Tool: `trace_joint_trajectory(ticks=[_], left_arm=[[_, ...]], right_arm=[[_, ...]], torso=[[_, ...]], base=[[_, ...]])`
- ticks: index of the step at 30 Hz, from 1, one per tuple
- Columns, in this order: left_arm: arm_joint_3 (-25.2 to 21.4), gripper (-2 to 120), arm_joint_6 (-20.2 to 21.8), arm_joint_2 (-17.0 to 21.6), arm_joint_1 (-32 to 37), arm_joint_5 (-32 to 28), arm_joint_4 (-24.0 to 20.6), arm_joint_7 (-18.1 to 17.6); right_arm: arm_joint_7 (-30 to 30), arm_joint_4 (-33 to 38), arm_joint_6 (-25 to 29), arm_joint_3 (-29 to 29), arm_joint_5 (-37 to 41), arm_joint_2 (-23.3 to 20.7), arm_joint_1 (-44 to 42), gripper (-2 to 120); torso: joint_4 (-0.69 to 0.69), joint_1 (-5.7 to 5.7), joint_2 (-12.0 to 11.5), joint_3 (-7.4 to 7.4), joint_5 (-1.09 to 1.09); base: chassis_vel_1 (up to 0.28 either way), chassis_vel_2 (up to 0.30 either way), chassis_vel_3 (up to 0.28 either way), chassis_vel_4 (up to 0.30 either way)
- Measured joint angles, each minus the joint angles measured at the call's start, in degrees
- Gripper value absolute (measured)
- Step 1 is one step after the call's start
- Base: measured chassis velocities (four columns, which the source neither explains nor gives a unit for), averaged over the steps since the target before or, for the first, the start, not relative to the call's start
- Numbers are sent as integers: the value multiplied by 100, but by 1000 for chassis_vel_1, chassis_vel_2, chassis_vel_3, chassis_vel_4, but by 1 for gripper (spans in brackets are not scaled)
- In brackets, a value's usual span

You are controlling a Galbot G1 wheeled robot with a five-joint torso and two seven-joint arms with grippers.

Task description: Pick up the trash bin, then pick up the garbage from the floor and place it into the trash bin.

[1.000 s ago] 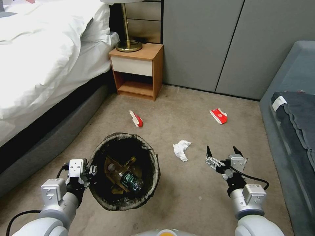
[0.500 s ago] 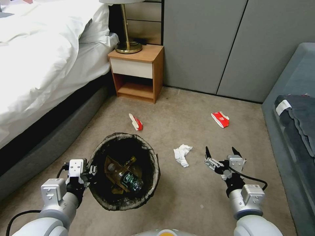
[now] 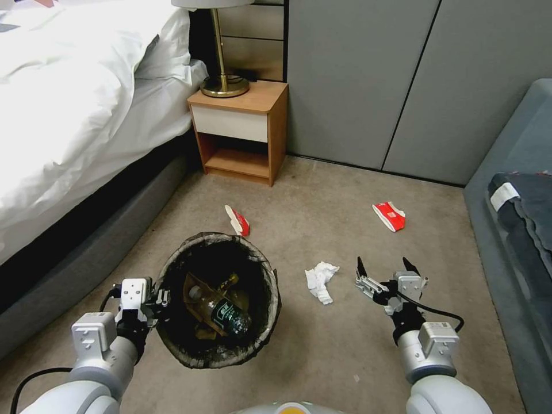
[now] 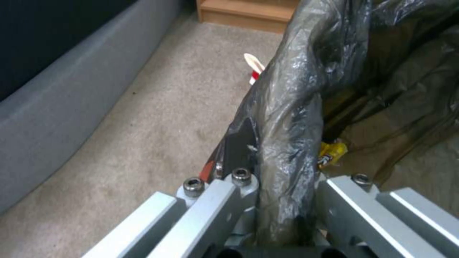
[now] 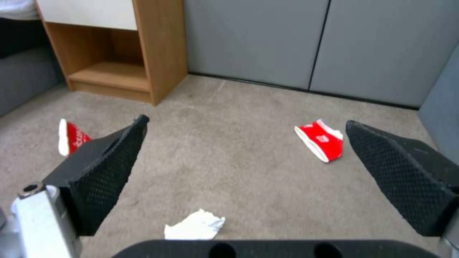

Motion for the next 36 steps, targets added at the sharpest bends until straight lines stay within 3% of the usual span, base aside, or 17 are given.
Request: trace_joint_trajectory(ticks=[12,23,36], left_arm=[[-6,0,2,-11,10,-10,0,1],[-46,0,11,-28,96,-14,0,0],[-155,0,19,6,206,-65,0,-24]], right_arm=[[47,-199,-92,-102,21,-35,146,100],[-95,-1000,-614,-478,590,-300,841,100],[-249,-2440,-1005,-1131,1095,-389,1913,100]], torso=[[-1,0,0,0,0],[0,0,0,0,0],[0,0,0,0,0]], base=[[-37,37,32,-35],[0,0,0,0],[0,0,0,0]])
